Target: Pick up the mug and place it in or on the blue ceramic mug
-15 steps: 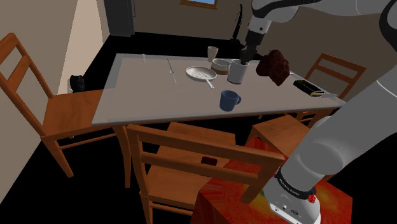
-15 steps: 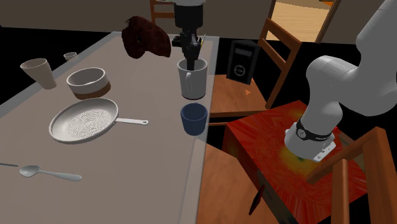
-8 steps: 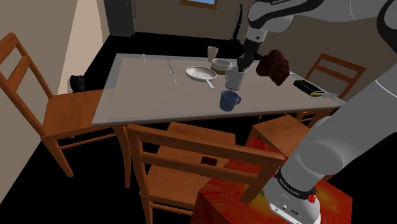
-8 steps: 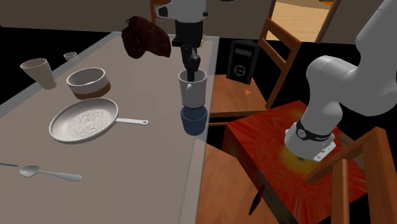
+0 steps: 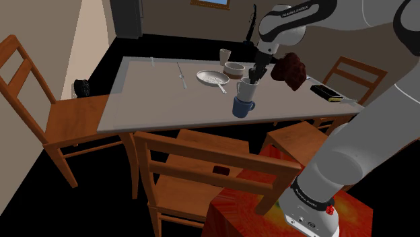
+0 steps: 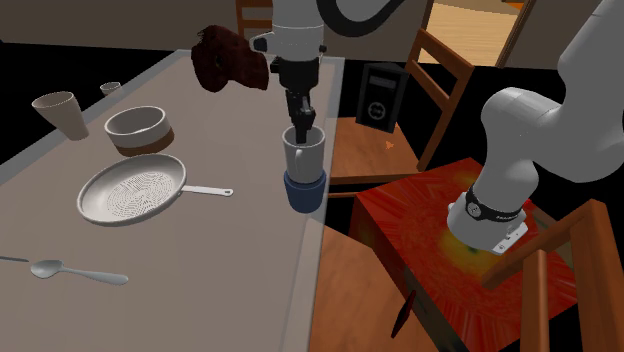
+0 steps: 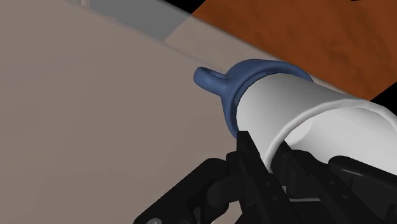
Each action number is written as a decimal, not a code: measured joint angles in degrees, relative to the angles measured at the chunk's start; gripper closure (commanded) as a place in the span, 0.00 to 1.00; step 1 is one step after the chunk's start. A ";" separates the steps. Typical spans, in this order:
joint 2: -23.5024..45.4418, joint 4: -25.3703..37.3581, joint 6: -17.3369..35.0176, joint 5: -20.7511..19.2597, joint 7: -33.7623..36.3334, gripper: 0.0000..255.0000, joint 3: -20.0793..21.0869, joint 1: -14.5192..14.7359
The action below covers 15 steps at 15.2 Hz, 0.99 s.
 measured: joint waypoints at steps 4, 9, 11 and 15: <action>0.03 -0.14 0.44 0.04 -0.08 1.00 -0.05 -0.02; 0.16 -0.18 0.45 0.08 -0.10 0.00 -0.06 0.00; 0.18 -0.20 0.43 0.08 -0.10 0.00 -0.06 0.01; -0.55 1.56 -1.94 -0.20 0.26 0.00 0.14 0.00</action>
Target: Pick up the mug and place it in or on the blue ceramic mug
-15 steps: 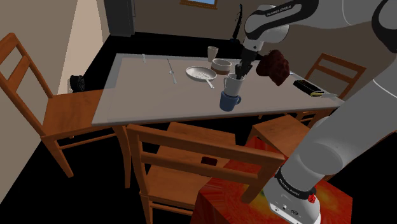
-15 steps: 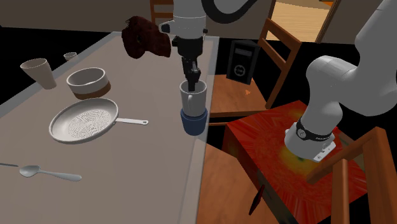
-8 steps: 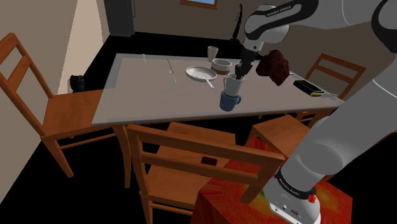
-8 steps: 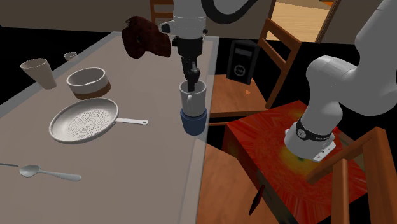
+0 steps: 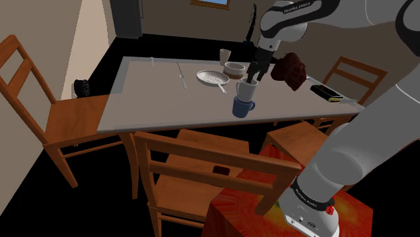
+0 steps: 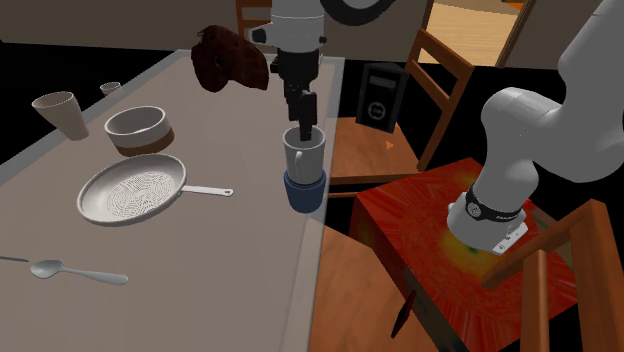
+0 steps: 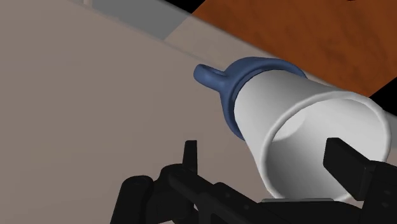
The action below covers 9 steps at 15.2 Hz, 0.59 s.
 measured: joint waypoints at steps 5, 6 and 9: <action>-1.07 3.71 -4.73 -0.43 0.18 0.00 0.09 -0.15; -1.09 3.76 -4.82 -0.44 0.20 0.00 0.10 -0.15; -1.11 3.82 -4.91 -0.45 0.20 0.00 0.10 -0.15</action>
